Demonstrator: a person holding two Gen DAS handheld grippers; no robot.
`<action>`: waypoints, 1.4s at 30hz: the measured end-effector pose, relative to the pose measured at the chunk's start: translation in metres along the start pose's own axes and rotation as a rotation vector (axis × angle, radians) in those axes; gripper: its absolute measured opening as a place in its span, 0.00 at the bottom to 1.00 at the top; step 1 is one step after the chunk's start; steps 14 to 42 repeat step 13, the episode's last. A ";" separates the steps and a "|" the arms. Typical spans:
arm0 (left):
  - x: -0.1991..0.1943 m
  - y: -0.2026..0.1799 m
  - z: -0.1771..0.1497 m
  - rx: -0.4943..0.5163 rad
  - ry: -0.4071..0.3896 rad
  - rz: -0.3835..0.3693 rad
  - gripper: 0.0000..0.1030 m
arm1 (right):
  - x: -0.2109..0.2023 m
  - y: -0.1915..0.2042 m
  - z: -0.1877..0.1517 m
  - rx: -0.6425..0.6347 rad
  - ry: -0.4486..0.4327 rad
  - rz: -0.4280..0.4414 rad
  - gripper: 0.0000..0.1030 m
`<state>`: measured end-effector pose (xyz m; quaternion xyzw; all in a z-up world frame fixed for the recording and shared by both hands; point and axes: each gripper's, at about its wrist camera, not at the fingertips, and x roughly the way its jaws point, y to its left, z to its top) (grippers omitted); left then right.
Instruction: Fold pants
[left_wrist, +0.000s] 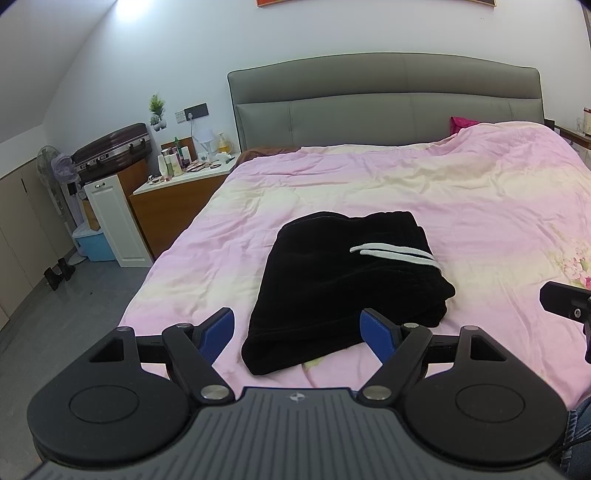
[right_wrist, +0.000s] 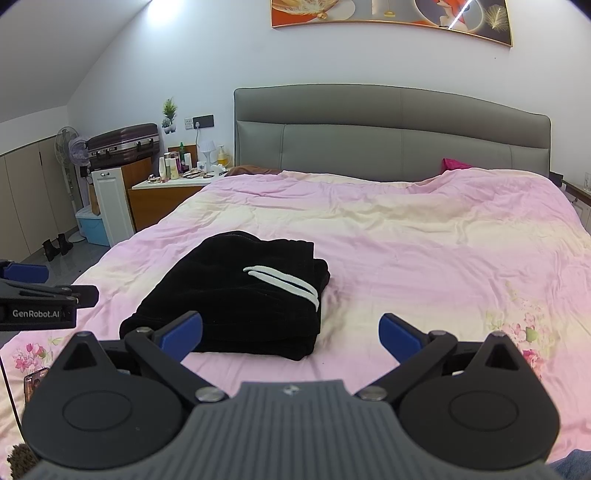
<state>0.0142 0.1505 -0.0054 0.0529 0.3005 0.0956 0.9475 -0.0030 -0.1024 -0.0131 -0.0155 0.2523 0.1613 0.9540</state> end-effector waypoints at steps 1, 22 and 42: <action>0.000 0.000 0.000 0.000 0.000 0.002 0.88 | 0.000 -0.001 0.000 0.001 0.001 0.000 0.95; 0.002 0.006 0.005 0.024 -0.021 -0.001 0.88 | -0.001 0.000 0.003 0.005 -0.003 -0.002 0.95; 0.002 0.006 0.005 0.024 -0.021 -0.001 0.88 | -0.001 0.000 0.003 0.005 -0.003 -0.002 0.95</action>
